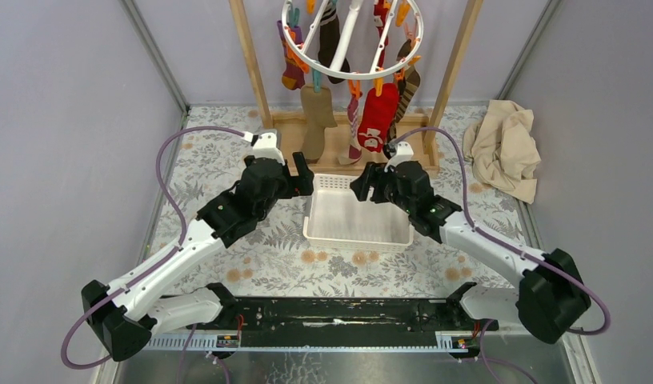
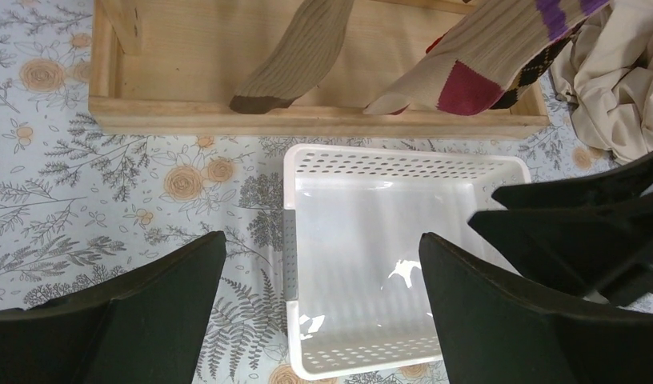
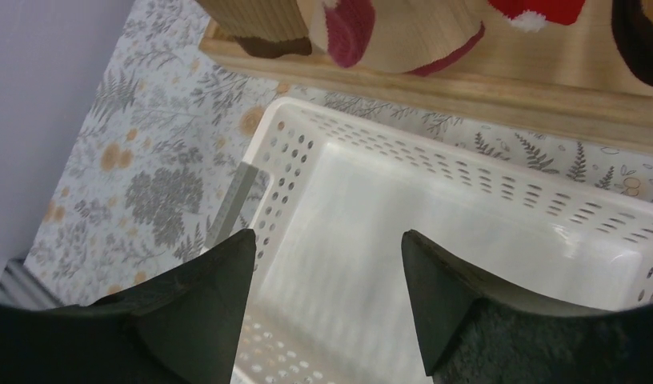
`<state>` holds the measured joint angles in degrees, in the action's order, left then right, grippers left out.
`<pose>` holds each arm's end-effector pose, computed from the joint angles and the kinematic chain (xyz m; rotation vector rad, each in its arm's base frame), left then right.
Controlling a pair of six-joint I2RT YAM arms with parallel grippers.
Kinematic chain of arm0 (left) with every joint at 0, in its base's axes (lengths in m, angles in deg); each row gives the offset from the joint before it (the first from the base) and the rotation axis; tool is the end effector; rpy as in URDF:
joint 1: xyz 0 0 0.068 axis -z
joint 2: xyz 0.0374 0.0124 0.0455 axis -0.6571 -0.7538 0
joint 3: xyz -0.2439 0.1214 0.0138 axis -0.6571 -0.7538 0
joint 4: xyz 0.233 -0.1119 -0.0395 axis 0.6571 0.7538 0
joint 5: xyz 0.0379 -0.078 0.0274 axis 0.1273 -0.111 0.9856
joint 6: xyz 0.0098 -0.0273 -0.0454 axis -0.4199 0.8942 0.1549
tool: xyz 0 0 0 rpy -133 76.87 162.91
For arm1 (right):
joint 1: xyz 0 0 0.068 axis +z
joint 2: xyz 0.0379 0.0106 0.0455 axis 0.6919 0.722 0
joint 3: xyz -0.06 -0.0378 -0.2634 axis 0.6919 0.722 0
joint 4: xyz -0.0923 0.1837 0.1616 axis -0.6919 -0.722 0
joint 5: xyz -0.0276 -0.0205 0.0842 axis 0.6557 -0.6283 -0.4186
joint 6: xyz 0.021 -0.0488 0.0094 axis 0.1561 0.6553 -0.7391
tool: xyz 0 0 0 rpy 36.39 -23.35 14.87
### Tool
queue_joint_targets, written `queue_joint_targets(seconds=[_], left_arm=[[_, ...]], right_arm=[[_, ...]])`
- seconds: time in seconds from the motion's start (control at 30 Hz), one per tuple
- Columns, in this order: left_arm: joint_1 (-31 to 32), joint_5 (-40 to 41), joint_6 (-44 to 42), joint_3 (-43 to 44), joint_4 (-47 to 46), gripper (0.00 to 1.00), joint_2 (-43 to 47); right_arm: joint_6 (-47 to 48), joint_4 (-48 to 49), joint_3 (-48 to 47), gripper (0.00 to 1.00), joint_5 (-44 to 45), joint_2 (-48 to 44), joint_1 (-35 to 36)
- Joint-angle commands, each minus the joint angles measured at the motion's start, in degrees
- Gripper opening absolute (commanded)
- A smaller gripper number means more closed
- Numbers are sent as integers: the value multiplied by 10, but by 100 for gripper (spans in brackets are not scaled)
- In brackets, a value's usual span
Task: Remove the socks clipped to the hanger
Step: Remove the sock from the hanger.
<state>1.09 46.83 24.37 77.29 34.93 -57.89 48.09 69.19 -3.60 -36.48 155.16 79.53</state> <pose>0.1846 -0.1481 0.3441 -0.0508 1.9956 -0.4099 0.2246 0.1623 0.2776 -0.1705 1.9334 0.7532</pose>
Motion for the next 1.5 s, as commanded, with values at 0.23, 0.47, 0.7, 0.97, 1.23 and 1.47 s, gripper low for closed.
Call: queue_joint_targets(seconds=[0.23, 0.47, 0.7, 0.97, 1.23, 1.47], left_arm=[[2, -7, 13, 4, 6, 99, -18], [1, -11, 0, 11, 7, 99, -41], [1, -6, -17, 29, 16, 99, -58], [2, -17, -15, 29, 11, 99, -83], [2, -47, -16, 62, 17, 98, -72], [10, -71, -19, 191, 24, 98, -104]], right_arm=[[24, 330, 15, 79, 182, 151, 26], [38, 461, -48, 82, 193, 274, 27], [36, 503, -122, 85, 211, 349, 26], [44, 438, -171, 39, 266, 371, 17], [77, 333, -115, 3, 217, 237, 18], [43, 190, -68, 4, 210, 105, 20]])
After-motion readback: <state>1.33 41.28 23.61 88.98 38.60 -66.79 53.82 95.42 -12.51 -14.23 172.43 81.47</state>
